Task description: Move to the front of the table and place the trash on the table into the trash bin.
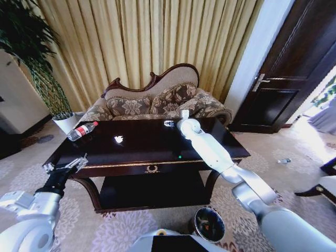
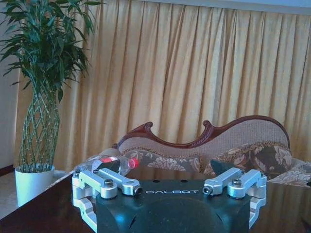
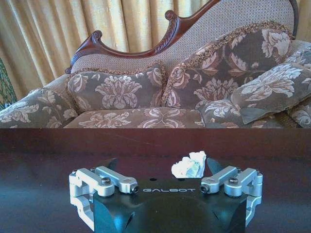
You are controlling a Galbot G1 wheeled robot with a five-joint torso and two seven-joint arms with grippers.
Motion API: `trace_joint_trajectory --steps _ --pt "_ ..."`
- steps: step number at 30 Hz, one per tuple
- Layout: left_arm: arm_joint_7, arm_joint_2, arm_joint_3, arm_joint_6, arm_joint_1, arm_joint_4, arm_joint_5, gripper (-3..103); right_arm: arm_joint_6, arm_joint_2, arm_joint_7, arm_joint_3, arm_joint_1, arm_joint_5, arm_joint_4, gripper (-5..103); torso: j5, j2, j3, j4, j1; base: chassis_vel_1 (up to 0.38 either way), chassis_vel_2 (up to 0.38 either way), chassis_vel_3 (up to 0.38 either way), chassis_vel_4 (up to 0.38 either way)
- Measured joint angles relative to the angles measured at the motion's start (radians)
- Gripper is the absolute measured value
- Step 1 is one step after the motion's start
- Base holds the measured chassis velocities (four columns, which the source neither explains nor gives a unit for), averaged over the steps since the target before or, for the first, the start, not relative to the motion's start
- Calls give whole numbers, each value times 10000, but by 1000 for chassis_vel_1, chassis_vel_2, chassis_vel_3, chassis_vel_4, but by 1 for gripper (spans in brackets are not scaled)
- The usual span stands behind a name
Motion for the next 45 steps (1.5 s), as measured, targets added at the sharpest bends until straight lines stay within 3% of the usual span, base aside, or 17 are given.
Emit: trace_joint_trajectory --steps 15,16,18,20,21,25,29,32,36,41,45 --pt "8 14 -10 -34 -17 2 1 100 380 294 -244 -80 -42 -688 -525 103 1 1 0 -1 0 0 0 0 0" --pt "8 18 -10 -36 -27 2 0 100 460 277 -344 -146 -69 -926 -554 95 0 1 0 0 0 0 0 0 0" --pt "8 19 -8 -37 -30 2 0 100 514 245 -467 -190 -102 -1110 -572 95 1 0 0 0 0 0 0 0 0" --pt "9 21 -1 -39 -38 2 -1 100 558 205 -570 -218 -165 -1244 -574 84 0 0 0 0 0 0 0 0 0" --pt "9 21 -1 -39 -38 2 -1 100 558 205 -570 -218 -165 -1244 -574 84 0 0 0 0 0 0 0 0 0" --pt "11 25 40 -41 -56 4 -1 100 737 158 -592 -281 -279 -1386 -569 62 1 0 0 -1 0 0 0 0 0" --pt "11 25 50 -47 -60 8 1 100 768 133 -589 -291 -287 -1418 -562 57 1 0 0 -1 0 0 0 0 0" --pt "10 23 52 -72 -70 29 10 100 838 70 -535 -299 -320 -1419 -465 41 1 0 0 0 0 0 0 0 0" --pt "10 22 74 -89 -74 43 24 100 882 24 -454 -302 -354 -1408 -320 30 1 0 0 -1 0 0 0 0 0" --pt "8 40 186 -99 -171 66 49 100 983 -119 -210 -345 -453 -1490 232 3 1 1 0 2 0 0 0 0 0" --pt "0 84 199 -100 -236 93 -7 100 1063 -381 -150 -414 -664 -1993 818 1 1 0 0 1 0 0 0 0 0"
